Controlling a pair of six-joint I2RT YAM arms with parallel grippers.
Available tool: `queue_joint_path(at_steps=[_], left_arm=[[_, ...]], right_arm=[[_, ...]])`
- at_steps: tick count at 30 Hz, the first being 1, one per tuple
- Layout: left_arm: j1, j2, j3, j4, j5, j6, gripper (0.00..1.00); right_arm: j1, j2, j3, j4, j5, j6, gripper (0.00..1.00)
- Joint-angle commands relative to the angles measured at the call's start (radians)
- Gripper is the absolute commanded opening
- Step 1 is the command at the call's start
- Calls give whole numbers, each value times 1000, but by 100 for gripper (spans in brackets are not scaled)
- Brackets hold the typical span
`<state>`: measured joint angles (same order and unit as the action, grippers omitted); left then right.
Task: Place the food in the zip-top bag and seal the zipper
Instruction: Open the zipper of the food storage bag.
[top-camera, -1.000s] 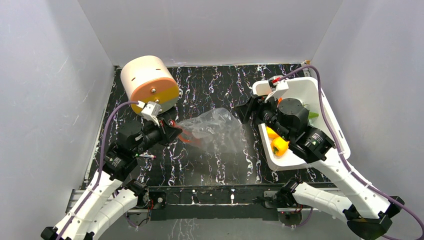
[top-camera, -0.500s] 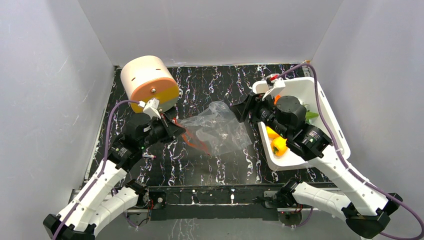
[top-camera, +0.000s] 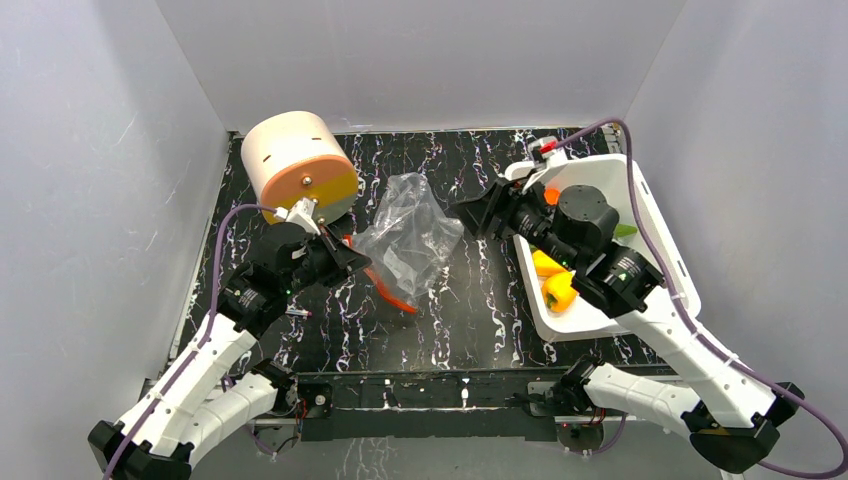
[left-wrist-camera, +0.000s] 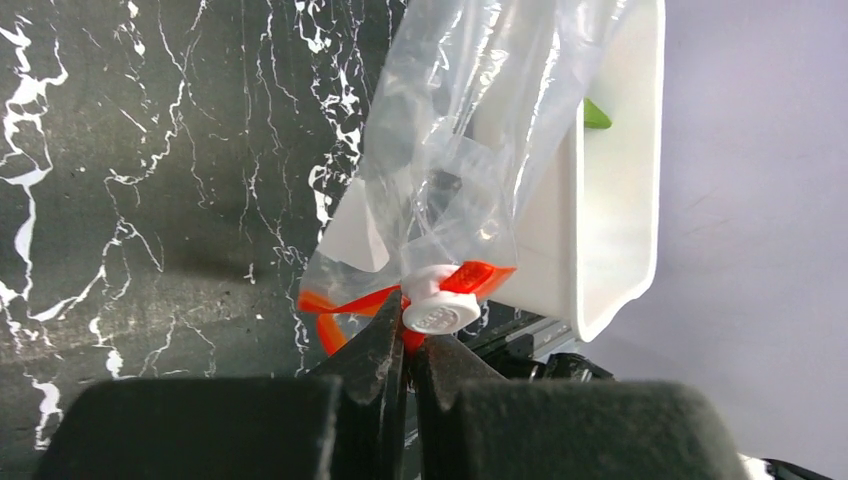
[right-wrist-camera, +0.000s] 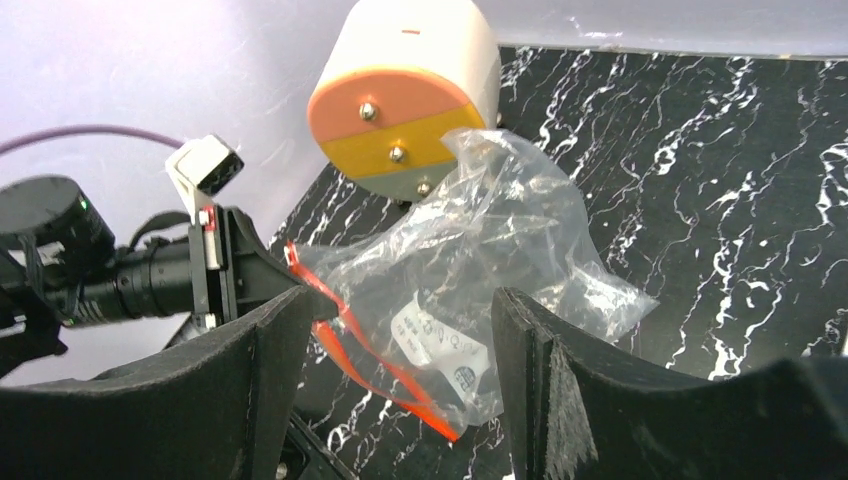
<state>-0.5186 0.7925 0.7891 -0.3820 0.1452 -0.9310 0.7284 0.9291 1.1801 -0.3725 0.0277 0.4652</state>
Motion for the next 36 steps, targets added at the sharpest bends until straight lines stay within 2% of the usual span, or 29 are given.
queue_joint_path(at_steps=[1, 6, 11, 18, 22, 25, 30, 33, 36], left_arm=[[4, -11, 31, 23, 19, -97, 0], [3, -15, 40, 52, 30, -178, 0], [4, -8, 58, 57, 37, -245, 0], [3, -11, 82, 24, 21, -315, 0], [3, -16, 87, 5, 15, -339, 0], [3, -25, 76, 26, 30, -364, 0], [3, -25, 77, 29, 40, -379, 0], [3, -26, 74, 32, 43, -381, 0], [4, -34, 66, 35, 43, -385, 0]], right_arm=[[22, -13, -78, 138, -66, -63, 64], [67, 64, -117, 158, -72, -144, 64], [252, 137, -132, 212, 64, -198, 63], [446, 208, -166, 324, 209, -267, 53], [476, 254, -188, 378, 291, -303, 43], [488, 290, -188, 395, 332, -322, 39], [526, 336, -179, 425, 413, -345, 38], [543, 378, -143, 386, 485, -338, 40], [557, 413, -115, 345, 559, -334, 30]])
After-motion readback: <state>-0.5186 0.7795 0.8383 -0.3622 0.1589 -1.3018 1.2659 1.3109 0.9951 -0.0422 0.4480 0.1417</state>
